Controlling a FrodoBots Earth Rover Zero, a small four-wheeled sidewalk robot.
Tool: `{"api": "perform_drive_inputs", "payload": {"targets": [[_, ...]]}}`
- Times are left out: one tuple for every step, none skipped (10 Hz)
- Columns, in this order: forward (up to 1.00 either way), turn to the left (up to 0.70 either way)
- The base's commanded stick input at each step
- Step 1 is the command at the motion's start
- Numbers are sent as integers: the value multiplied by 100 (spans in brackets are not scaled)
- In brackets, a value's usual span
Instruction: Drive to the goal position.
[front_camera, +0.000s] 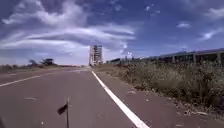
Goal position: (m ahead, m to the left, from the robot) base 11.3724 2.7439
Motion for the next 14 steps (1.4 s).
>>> {"api": "perform_drive_inputs", "payload": {"targets": [[100, 39], [100, 38], [100, 0], [100, 0], [100, 0], [100, 0], [100, 0], [100, 0], [100, 0], [100, 0], [100, 0], [100, 0], [100, 0], [100, 0]]}}
